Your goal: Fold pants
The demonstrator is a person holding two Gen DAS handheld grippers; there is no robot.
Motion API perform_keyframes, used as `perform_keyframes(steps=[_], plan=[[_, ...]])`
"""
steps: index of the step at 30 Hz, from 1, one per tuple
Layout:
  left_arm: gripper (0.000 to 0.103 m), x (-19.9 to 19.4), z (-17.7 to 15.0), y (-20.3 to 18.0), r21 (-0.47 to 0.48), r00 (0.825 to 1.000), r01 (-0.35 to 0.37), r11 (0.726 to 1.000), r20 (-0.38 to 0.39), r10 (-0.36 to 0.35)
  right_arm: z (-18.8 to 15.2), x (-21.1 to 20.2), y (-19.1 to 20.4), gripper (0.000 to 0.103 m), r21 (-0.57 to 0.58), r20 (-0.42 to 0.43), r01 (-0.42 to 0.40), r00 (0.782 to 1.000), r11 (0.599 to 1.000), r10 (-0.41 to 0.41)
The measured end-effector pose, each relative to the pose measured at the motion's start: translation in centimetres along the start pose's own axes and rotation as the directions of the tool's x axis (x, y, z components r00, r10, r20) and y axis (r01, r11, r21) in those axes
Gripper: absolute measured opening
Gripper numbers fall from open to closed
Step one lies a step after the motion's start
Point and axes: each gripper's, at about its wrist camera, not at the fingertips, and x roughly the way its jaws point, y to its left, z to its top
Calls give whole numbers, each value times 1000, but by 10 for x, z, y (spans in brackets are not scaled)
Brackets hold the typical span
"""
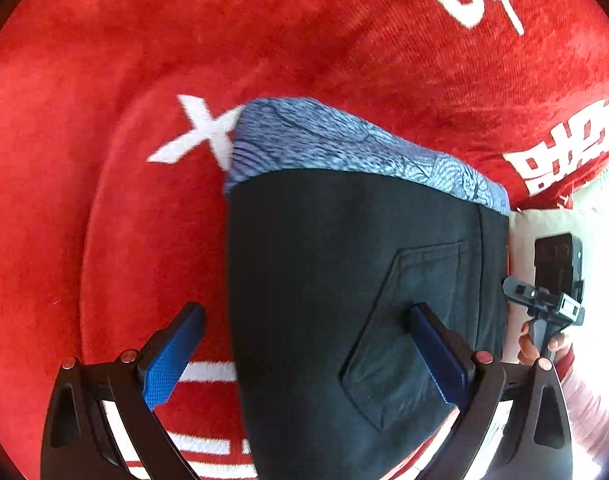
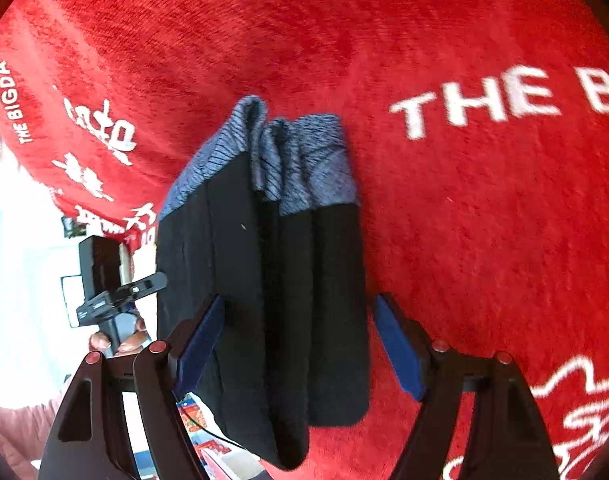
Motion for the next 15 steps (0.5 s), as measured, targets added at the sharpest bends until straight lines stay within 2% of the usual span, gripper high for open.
perform_keyframes(steps=[3,5,6,7,9,10,12,15], plan=[[101,6,0,-5,2,1000,7,1000,-9,-7,4,7,4,81,-22,-17,-10,1000,1000,9],[100,5,-3,-11,13,1000,-15,1000,14,15,6,9,3,78,7,-18,-11,1000,1000,12],[89,2,-5,-14,26,999,-22,999,32,21,6,8,2,73,21,-17,-4,1000,1000,5],[83,-1,-8,-20,51,999,-11,999,50,9,5,6,2,62,32,-12,9,1000,999,-8],[72,-4,-11,-31,80,997,-32,996,78,26,1,1,1,50,48,2,-11,1000,999,11],[70,-7,-14,-35,98,995,-42,994,92,33,-1,-1,2,45,48,11,-16,1000,999,16],[62,-12,-16,-39,105,993,-49,993,108,38,-4,-6,5,42,51,26,-27,999,998,26],[57,-21,-18,-40,83,992,-30,996,127,19,-5,-8,13,39,57,42,-46,998,997,43]])
